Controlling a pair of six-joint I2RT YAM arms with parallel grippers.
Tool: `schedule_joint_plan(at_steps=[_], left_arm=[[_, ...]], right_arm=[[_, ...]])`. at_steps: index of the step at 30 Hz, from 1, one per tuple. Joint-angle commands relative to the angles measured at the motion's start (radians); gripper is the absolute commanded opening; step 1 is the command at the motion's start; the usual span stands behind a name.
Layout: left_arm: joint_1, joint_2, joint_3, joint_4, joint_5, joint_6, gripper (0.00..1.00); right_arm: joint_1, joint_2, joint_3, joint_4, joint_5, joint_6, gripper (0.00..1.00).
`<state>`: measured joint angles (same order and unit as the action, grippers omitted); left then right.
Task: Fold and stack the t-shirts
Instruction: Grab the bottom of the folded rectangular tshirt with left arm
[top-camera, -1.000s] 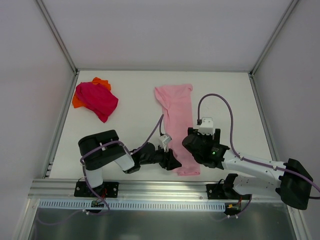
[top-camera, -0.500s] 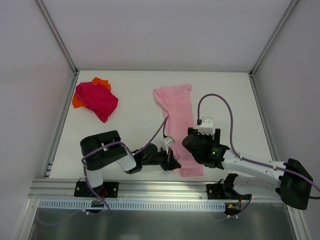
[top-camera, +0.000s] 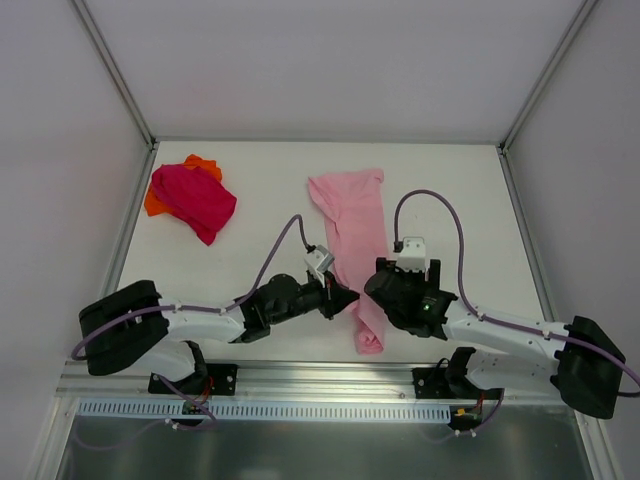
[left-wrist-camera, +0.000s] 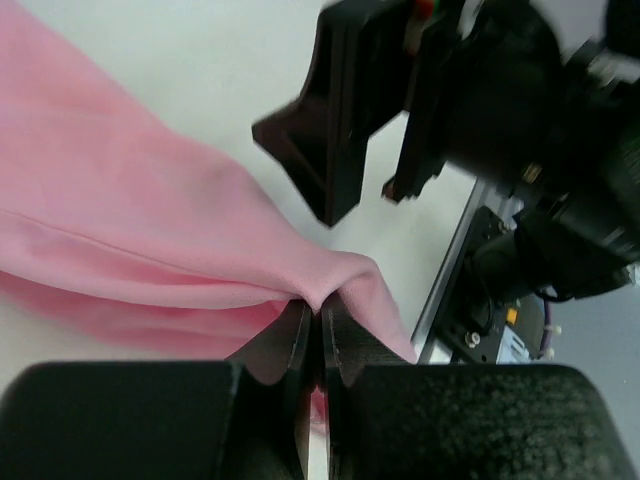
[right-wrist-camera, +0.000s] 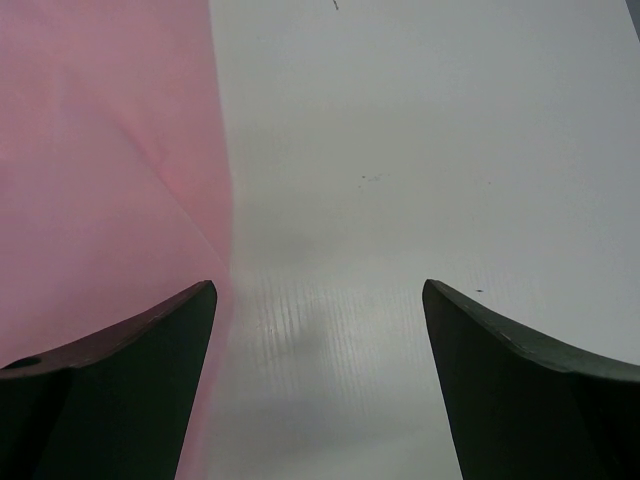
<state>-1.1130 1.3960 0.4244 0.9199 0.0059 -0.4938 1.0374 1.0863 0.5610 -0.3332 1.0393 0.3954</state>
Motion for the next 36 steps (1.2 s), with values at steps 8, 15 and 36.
schedule_joint_plan(at_steps=[8, 15, 36], left_arm=[[-0.008, 0.003, 0.085, -0.135, -0.075, 0.086, 0.00], [-0.008, 0.160, 0.103, -0.040, 0.081, 0.046, 0.02], [-0.200, 0.241, 0.157, 0.001, 0.077, 0.060, 0.57]], right_arm=[[-0.002, -0.120, -0.032, 0.020, 0.028, -0.013, 0.89], [-0.002, -0.089, -0.016, 0.037, 0.024, -0.029, 0.89], [-0.016, 0.017, 0.022, 0.040, 0.019, -0.010, 0.90]])
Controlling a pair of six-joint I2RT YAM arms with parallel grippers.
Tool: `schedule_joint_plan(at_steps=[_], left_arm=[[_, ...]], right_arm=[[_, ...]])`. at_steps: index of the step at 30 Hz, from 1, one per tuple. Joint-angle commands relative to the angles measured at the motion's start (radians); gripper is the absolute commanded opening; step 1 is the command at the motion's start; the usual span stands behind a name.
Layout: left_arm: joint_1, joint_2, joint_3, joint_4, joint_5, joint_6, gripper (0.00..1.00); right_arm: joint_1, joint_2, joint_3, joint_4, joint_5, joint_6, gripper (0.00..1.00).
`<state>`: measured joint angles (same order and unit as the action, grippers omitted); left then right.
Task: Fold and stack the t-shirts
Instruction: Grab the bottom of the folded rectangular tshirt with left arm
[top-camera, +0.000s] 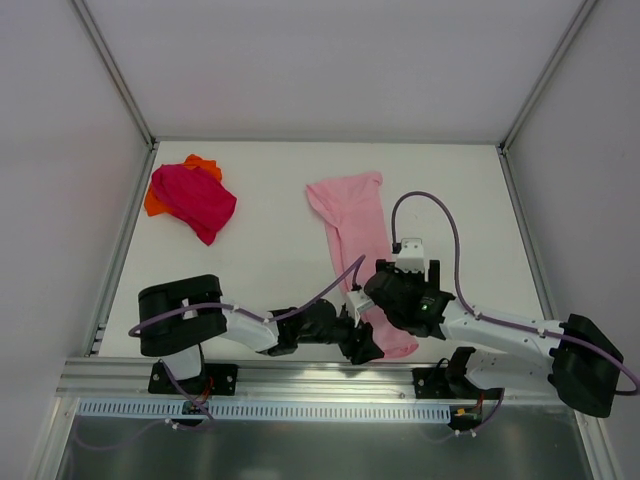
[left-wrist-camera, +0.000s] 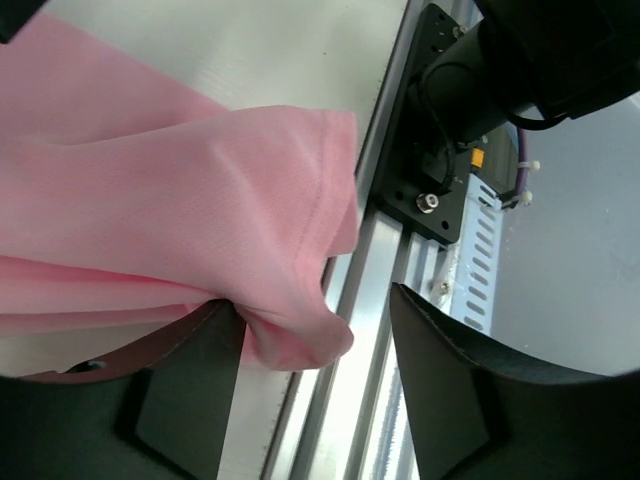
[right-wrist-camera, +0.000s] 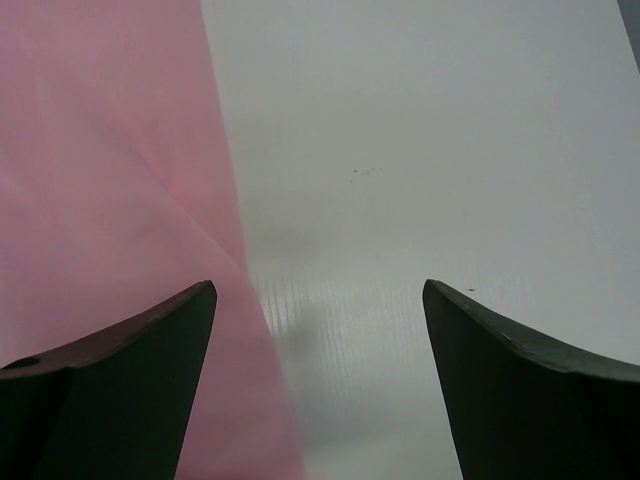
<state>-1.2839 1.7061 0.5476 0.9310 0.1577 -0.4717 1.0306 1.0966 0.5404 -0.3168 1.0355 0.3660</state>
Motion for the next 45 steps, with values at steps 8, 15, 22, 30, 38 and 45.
schedule_joint_plan(at_steps=[8, 15, 22, 30, 38, 45], left_arm=[[-0.120, -0.128, 0.032, -0.093, -0.188, 0.094, 0.99], [-0.143, -0.023, 0.205, -0.455, -0.505, 0.232, 0.99], [-0.144, -0.049, 0.235, -0.579, -0.722, 0.306, 0.99], [-0.225, -0.083, 0.268, -0.661, -0.827, 0.375, 0.99], [-0.337, -0.089, 0.365, -0.662, -0.837, 0.550, 0.99], [-0.350, 0.055, 0.482, -0.770, -0.805, 0.593, 0.98]], right_arm=[[-0.033, -0.037, 0.163, -0.244, 0.158, 0.132, 0.89], [-0.159, -0.150, 0.318, -0.323, 0.064, -0.045, 0.90], [-0.184, -0.213, 0.528, -0.488, -0.034, -0.127, 0.90], [-0.182, -0.193, 0.661, -0.627, -0.020, -0.170, 0.90], [-0.182, -0.168, 0.650, -0.627, -0.041, -0.174, 0.90], [-0.184, -0.179, 0.679, -0.636, -0.034, -0.199, 0.90]])
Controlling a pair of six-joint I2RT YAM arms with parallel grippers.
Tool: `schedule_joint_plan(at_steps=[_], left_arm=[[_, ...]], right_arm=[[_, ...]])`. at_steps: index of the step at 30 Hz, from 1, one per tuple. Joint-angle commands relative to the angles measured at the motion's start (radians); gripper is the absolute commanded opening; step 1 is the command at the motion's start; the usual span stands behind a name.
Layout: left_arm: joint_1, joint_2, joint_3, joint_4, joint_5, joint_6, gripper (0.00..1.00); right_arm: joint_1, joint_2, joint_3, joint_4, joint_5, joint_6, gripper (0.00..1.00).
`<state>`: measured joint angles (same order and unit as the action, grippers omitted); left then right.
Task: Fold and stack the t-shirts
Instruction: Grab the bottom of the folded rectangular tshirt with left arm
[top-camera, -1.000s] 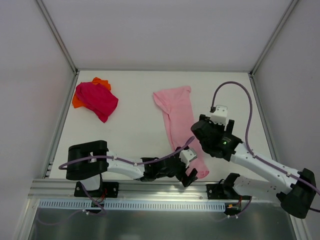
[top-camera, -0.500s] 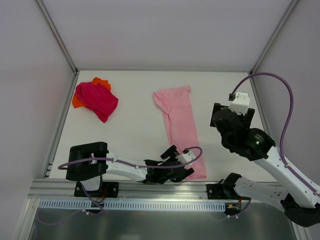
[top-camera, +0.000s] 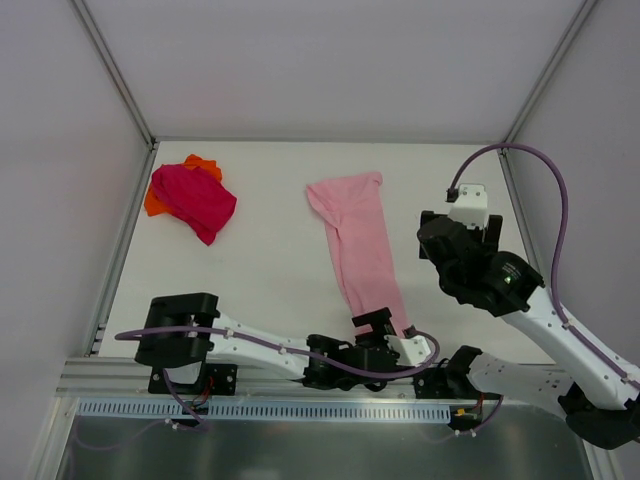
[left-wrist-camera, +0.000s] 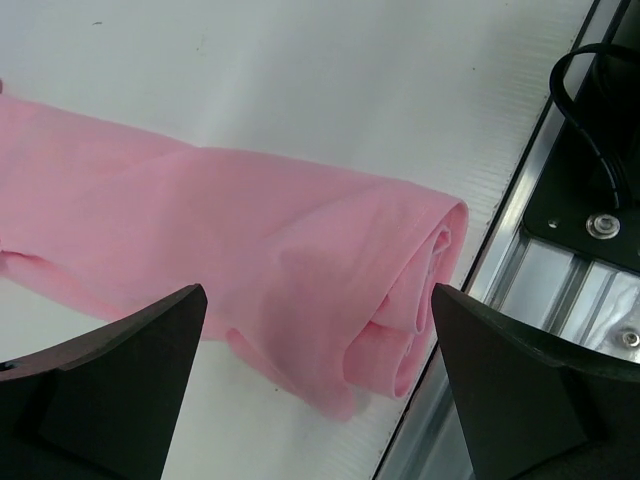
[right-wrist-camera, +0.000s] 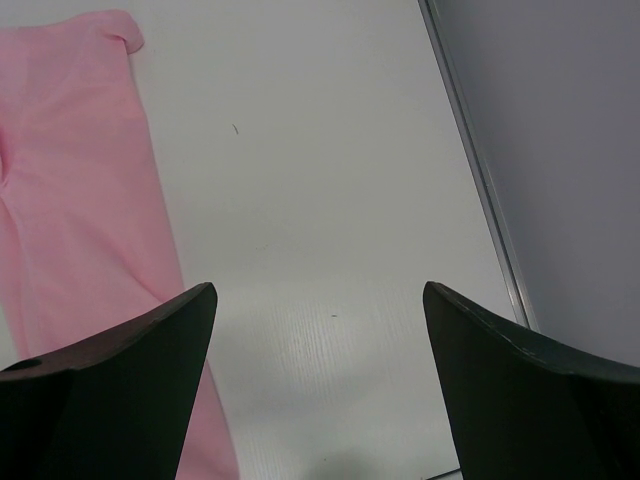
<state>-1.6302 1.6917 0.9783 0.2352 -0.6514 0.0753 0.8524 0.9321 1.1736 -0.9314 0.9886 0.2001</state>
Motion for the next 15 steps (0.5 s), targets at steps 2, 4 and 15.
schedule_joint_plan(at_steps=[2, 4, 15], left_arm=[[-0.003, 0.097, 0.075, -0.091, -0.005, 0.041, 0.98], [-0.002, 0.121, 0.086, -0.109, 0.001, 0.027, 0.97], [0.012, 0.172, 0.095, -0.152, 0.024, -0.048, 0.96]], right_arm=[[-0.004, -0.035, 0.049, -0.021, 0.007, -0.044, 0.90], [-0.004, -0.052, 0.057, -0.023, 0.008, -0.051, 0.89], [-0.004, -0.053, 0.083, -0.034, 0.024, -0.071, 0.89]])
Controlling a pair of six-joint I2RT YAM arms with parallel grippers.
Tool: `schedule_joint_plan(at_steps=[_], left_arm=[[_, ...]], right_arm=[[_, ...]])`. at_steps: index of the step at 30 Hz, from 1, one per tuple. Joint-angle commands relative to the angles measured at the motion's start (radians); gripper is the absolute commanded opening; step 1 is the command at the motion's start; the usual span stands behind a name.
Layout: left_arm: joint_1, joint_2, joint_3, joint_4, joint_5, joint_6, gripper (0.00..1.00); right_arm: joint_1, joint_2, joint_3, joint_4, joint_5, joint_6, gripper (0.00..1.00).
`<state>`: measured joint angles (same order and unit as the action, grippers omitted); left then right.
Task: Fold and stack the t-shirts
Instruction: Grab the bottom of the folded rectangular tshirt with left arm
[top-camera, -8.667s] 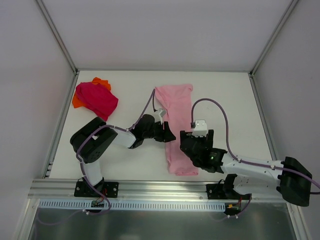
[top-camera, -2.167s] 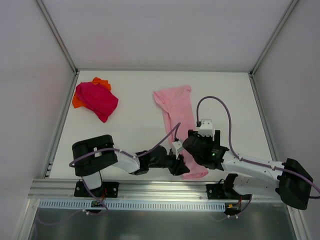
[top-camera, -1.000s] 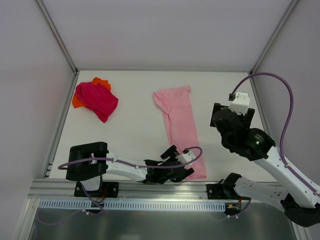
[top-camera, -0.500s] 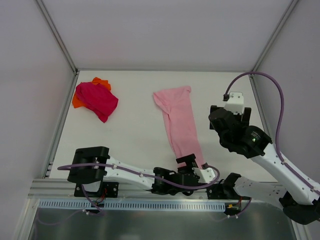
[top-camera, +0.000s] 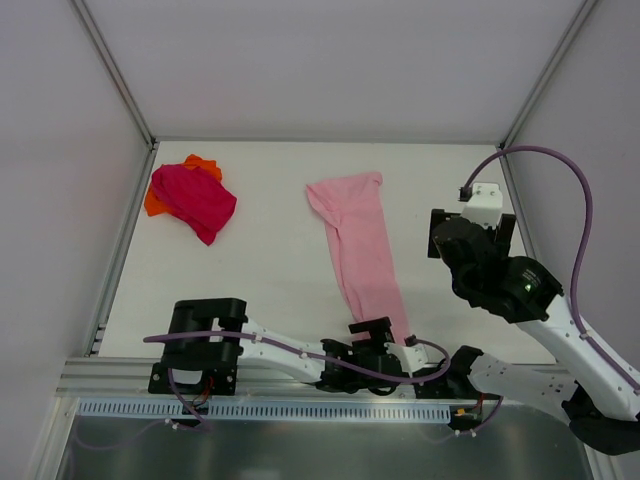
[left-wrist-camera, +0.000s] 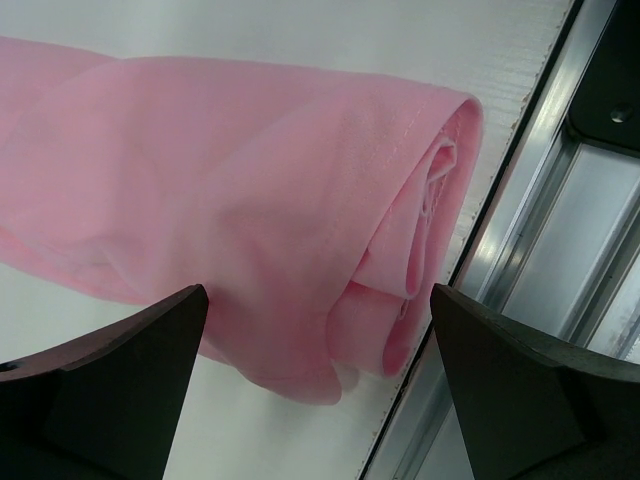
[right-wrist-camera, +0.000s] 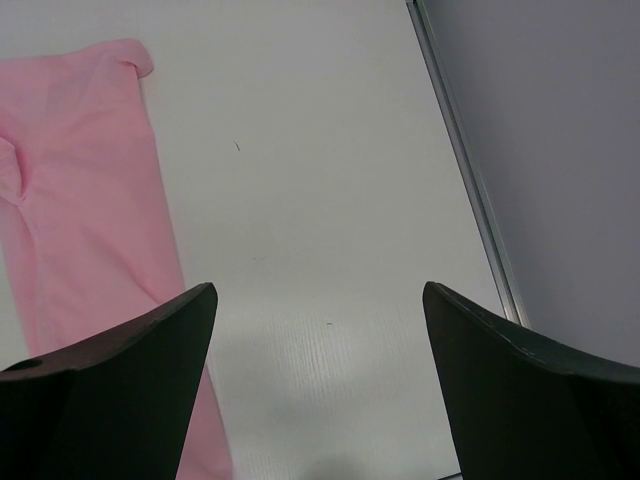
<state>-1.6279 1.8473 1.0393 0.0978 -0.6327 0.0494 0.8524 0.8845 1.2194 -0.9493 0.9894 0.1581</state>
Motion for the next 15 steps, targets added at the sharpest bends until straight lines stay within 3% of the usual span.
schedule_joint_plan(at_steps=[1, 9, 11, 12, 14, 15], left_arm=[[0.010, 0.023, 0.042, -0.023, 0.008, -0.025, 0.96], [0.023, 0.062, 0.057, -0.032, 0.050, -0.046, 0.93], [0.025, 0.075, 0.067, -0.040, 0.050, -0.046, 0.81], [0.025, 0.076, 0.068, -0.040, 0.041, -0.046, 0.64], [0.026, 0.078, 0.074, -0.046, 0.033, -0.046, 0.49], [0.028, 0.076, 0.076, -0.049, 0.031, -0.046, 0.37]], right_arm=[[-0.004, -0.009, 0.038, -0.016, 0.026, -0.029, 0.89], [-0.006, -0.051, 0.037, -0.009, 0.035, -0.046, 0.89], [-0.004, -0.064, 0.034, -0.005, 0.034, -0.055, 0.89], [-0.004, -0.067, 0.032, -0.002, 0.034, -0.057, 0.89], [-0.004, -0.067, 0.029, 0.001, 0.038, -0.061, 0.89], [-0.004, -0.067, 0.026, 0.001, 0.041, -0.063, 0.89]])
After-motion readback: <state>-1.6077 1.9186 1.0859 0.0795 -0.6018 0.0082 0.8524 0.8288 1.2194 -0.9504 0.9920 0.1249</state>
